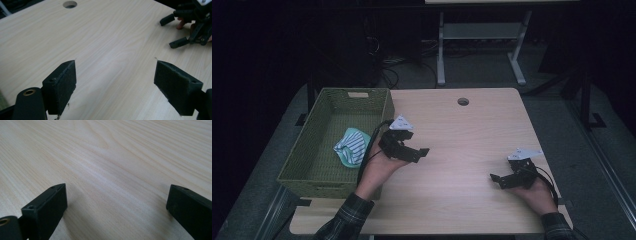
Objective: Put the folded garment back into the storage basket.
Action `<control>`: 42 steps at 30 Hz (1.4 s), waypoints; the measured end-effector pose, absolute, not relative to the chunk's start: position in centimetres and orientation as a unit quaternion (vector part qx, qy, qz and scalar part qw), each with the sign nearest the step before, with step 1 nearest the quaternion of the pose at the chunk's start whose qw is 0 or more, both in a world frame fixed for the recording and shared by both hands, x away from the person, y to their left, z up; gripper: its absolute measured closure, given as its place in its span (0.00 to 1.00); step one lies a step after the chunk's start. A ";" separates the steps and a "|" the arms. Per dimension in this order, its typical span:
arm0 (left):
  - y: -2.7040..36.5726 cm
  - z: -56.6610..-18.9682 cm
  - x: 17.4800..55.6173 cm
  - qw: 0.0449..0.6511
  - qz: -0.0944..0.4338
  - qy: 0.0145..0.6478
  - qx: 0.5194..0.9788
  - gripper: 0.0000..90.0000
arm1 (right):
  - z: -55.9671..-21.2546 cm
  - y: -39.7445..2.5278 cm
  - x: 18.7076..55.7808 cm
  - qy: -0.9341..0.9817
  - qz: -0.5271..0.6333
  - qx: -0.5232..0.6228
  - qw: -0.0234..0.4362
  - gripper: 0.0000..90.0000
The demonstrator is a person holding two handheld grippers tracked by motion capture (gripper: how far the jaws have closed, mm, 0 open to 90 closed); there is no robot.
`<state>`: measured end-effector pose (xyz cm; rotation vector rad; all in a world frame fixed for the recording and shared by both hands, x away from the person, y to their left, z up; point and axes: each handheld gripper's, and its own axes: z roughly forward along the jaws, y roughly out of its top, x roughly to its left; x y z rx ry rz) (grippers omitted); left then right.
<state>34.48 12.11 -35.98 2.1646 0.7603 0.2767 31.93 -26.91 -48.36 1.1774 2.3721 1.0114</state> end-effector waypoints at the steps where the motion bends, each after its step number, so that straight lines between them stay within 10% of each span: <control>1: 11.8 -36.2 34.4 0.401 0.108 0.299 0.859 0.19 | -48.4 -26.9 31.9 0.827 0.352 0.411 0.152 0.03; 42: 7.4 -46.9 34.8 0.325 0.106 0.287 0.895 0.18 | -48.4 -26.9 31.9 0.827 0.352 0.410 0.153 0.03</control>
